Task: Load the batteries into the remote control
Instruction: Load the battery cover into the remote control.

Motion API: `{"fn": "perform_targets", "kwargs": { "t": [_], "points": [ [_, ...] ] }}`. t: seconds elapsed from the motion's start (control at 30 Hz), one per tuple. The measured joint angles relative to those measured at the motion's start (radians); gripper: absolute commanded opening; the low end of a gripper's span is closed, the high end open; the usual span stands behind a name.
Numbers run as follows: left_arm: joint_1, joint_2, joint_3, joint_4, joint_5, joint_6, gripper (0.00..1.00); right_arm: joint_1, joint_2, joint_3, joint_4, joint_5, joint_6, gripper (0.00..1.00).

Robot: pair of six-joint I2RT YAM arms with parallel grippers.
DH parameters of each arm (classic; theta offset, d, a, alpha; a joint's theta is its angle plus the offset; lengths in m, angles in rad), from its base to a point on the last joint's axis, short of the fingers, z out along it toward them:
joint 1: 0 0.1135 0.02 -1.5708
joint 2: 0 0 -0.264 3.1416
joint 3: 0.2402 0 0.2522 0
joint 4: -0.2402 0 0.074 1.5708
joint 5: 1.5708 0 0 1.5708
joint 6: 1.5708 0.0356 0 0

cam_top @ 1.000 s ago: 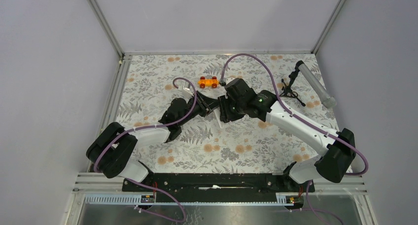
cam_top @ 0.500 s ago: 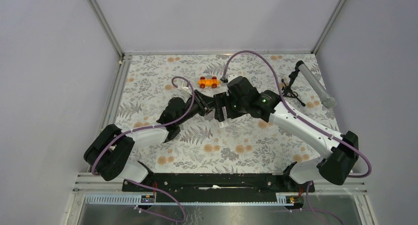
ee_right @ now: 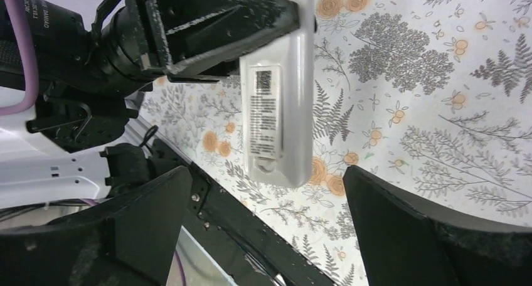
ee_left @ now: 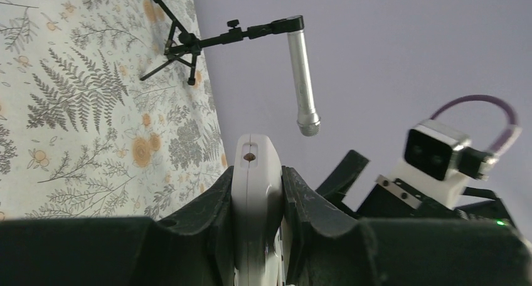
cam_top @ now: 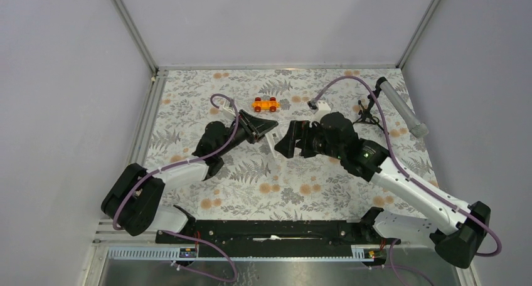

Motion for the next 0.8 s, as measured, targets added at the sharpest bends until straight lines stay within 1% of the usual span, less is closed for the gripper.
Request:
{"fn": "perform_targets", "kwargs": {
  "t": [0.17,0.3,0.33,0.4,0.5,0.6,0.73,0.8],
  "points": [
    [0.021,-0.041,-0.014,-0.001,0.053,-0.002,0.00,-0.001,-0.076,-0.116,0.110,0.000,0.103,1.00],
    [0.030,-0.068,-0.014,-0.002,0.105,0.001,0.00,-0.001,-0.086,-0.164,0.190,-0.031,0.170,0.99],
    [0.030,-0.074,-0.014,-0.002,0.116,0.002,0.00,-0.002,-0.085,-0.172,0.207,-0.042,0.184,0.98],
    [0.030,-0.082,-0.014,-0.002,0.134,0.002,0.00,-0.002,-0.082,-0.179,0.237,-0.056,0.207,0.92],
    [0.030,-0.094,-0.014,-0.003,0.161,0.005,0.00,-0.002,-0.067,-0.180,0.283,-0.078,0.232,0.80],
    [0.030,-0.101,-0.014,-0.003,0.182,0.004,0.00,-0.002,-0.050,-0.180,0.312,-0.099,0.252,0.70],
    [0.032,-0.102,-0.014,-0.003,0.200,-0.008,0.00,-0.005,-0.028,-0.180,0.348,-0.129,0.271,0.62],
    [0.036,-0.102,-0.014,-0.001,0.208,-0.016,0.00,-0.006,-0.021,-0.183,0.357,-0.139,0.273,0.56]
  ]
}}
